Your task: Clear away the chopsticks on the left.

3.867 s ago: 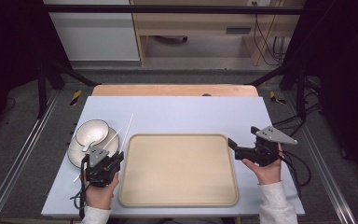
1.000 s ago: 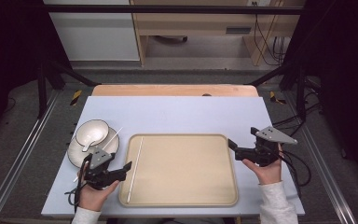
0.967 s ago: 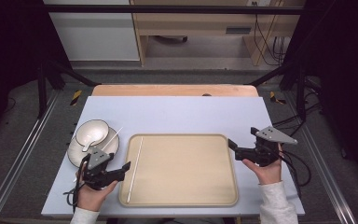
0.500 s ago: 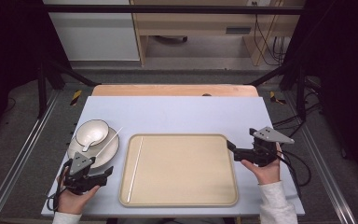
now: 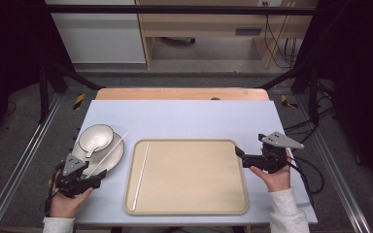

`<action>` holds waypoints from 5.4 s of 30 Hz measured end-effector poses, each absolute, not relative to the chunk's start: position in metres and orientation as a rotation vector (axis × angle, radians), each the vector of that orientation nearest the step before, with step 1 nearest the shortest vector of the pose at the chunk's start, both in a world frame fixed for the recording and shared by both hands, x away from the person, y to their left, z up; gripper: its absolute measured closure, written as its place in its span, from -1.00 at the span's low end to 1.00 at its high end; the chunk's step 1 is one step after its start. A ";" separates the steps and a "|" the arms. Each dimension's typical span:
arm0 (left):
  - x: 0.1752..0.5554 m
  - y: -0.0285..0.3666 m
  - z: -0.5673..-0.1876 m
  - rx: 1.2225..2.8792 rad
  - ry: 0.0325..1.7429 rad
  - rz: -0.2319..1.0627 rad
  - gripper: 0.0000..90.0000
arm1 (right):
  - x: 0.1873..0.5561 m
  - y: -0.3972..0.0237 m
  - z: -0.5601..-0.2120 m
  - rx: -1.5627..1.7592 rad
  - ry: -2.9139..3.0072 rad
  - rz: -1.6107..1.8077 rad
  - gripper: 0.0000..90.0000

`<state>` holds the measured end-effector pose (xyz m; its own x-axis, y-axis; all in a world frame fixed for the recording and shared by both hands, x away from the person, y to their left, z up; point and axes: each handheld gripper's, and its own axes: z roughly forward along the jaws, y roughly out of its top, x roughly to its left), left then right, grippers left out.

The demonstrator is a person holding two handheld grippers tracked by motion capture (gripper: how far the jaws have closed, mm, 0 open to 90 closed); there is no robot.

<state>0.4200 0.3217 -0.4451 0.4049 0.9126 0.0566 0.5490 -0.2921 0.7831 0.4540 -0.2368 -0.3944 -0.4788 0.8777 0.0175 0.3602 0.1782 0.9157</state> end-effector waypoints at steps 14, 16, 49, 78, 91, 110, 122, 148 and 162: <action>0.450 0.322 -0.455 2.069 1.256 0.655 0.15 | 0.455 -0.235 -0.396 1.166 1.939 1.271 -0.91; 0.453 0.322 -0.456 2.082 1.258 0.654 0.20 | 0.455 -0.235 -0.396 1.170 1.940 1.272 -0.91; 0.457 0.317 -0.461 2.157 1.268 0.603 0.86 | 0.456 -0.234 -0.397 1.169 1.948 1.267 -0.91; 0.433 0.280 -0.436 2.011 1.231 0.664 0.86 | 0.454 -0.236 -0.395 1.163 1.940 1.274 -0.91; 0.422 0.254 -0.433 1.971 1.229 0.666 0.86 | 0.453 -0.237 -0.394 1.167 1.933 1.280 -0.91; 0.401 0.214 -0.434 1.851 1.299 0.668 0.86 | 0.451 -0.238 -0.392 1.176 1.911 1.296 -0.91; 0.398 0.190 -0.435 1.767 1.334 0.635 0.86 | 0.448 -0.239 -0.390 1.173 1.903 1.325 -0.91; 0.395 0.160 -0.475 1.743 1.417 0.600 0.86 | 0.451 -0.235 -0.394 1.174 1.925 1.309 -0.91; 0.402 0.154 -0.482 1.804 1.460 0.572 0.85 | 0.452 -0.234 -0.395 1.169 1.933 1.300 -0.91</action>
